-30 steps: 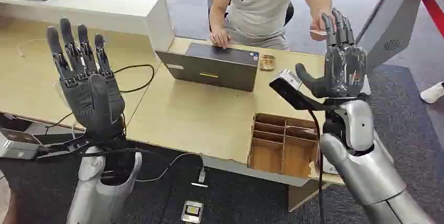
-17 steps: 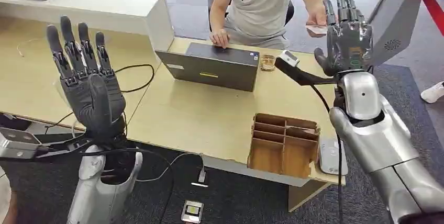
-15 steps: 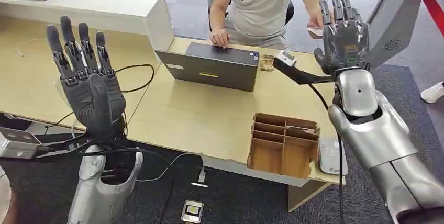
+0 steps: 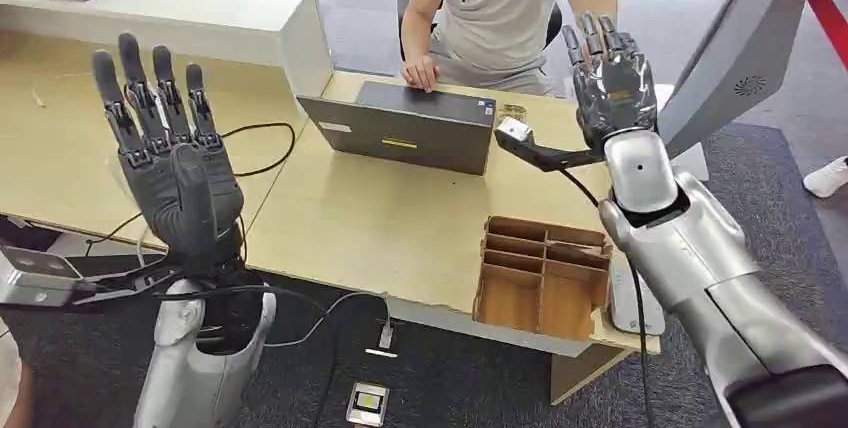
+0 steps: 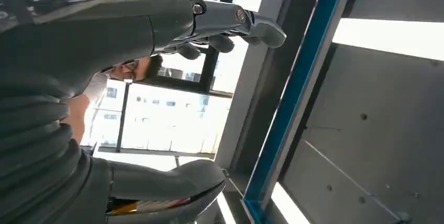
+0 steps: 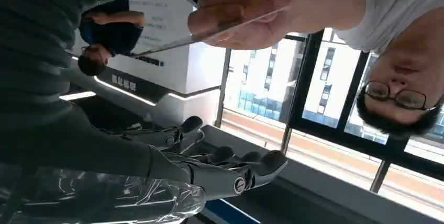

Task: Pass the card to the sensor for recognition and then transmit it.

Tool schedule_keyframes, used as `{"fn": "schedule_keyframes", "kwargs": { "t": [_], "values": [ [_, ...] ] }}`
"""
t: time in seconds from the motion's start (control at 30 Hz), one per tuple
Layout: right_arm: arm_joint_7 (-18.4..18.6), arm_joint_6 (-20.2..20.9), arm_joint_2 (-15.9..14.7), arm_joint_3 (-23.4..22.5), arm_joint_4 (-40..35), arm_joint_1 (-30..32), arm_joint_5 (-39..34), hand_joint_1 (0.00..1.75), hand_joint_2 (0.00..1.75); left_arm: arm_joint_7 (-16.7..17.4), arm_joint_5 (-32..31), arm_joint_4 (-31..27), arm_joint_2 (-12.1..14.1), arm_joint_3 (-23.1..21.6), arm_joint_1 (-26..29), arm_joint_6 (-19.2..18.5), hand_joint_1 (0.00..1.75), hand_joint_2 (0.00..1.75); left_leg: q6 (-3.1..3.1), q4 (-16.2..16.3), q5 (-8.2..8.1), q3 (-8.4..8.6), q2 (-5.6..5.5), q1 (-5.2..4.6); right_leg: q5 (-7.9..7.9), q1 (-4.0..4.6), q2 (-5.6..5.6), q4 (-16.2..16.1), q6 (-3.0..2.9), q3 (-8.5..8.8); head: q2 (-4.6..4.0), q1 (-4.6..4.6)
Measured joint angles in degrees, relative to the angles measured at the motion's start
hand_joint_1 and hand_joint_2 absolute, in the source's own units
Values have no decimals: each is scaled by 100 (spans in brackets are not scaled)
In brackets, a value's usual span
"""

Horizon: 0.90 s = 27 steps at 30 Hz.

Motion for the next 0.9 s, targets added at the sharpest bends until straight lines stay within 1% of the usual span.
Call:
{"fn": "schedule_keyframes", "kwargs": {
  "t": [0.03, 0.07, 0.1, 0.33, 0.7, 0.9],
  "values": [
    [33, -4, 0, 13, 55, -10, -20, 162, 175, 0, -2, -2, -4, 2, 9, 0, 0, 175, 0, 0, 0, 0, 0, 0, 0, 0, 0, 0, 0, 0, 0, -2],
    [63, -11, -2, 24, 107, -19, -33, 162, 175, 0, -7, -2, -7, 2, 18, 0, 0, 175, 0, 0, 0, 0, 0, 0, 0, 0, 0, 0, 0, 0, 0, 0],
    [81, -11, -6, 31, 155, -28, -41, 175, 175, 0, -7, -2, -7, 2, 24, 2, 0, 175, 0, 0, 0, 0, 0, 0, 0, 0, 0, 0, 0, -1, 0, -2],
    [199, -20, -88, 50, 420, -46, -138, 175, 175, 0, -9, -17, -20, 7, 45, 122, 0, 175, 0, 0, 0, 0, 1, 0, 0, 0, 0, 0, 0, -1, 0, 0],
    [216, -74, -160, 50, 581, -45, -184, 175, 175, 0, -9, -79, -20, 11, 85, 262, 0, 175, 0, 0, 0, 0, 1, 0, 0, 0, 1, 0, 0, -1, 0, 0],
    [186, -192, -168, 50, 610, -42, -256, 175, 175, 0, -30, -166, -17, 11, 129, 361, 0, 175, 0, 0, 0, 1, 2, 0, 0, 0, 1, 0, 0, -1, 0, -2]
  ]
}}
